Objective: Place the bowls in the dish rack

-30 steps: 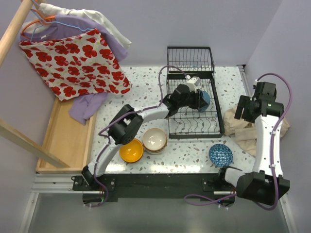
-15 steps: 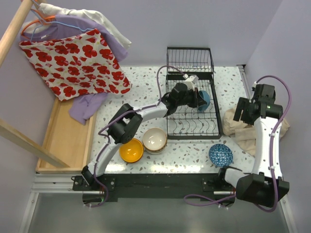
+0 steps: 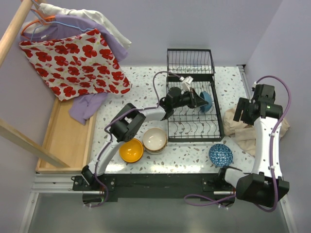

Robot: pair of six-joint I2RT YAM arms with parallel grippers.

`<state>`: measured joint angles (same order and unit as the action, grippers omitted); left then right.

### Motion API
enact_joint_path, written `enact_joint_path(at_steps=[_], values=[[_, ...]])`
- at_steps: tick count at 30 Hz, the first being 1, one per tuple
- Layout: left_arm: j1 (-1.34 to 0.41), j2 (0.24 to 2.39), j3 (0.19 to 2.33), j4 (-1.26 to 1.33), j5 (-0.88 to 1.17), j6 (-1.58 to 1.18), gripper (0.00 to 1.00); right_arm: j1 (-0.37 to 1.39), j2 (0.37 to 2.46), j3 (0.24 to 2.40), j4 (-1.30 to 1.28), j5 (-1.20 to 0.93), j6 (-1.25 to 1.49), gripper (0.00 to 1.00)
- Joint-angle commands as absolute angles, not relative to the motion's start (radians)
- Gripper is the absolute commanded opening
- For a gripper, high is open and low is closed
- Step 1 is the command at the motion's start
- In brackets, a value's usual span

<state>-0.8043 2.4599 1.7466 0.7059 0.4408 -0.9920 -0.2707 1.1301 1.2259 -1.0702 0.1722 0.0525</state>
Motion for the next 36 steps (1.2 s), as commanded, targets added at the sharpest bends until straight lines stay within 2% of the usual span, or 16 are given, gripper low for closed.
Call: enact_joint_path(at_steps=[1,8,36], values=[[-0.811,2.444,1.737,1.117,0.537,-1.129,0.0,-0.275,1.132,1.226,-1.063,0.202,0.054,0.79],[-0.805,2.477,1.713,1.206,0.557,-1.181,0.0,-0.276,1.147,1.233,-1.058,0.207,0.044,0.78],[-0.796,2.649,1.904,0.999,0.597,-1.143,0.0,-0.275,1.196,1.246,-1.04,0.222,0.032,0.78]])
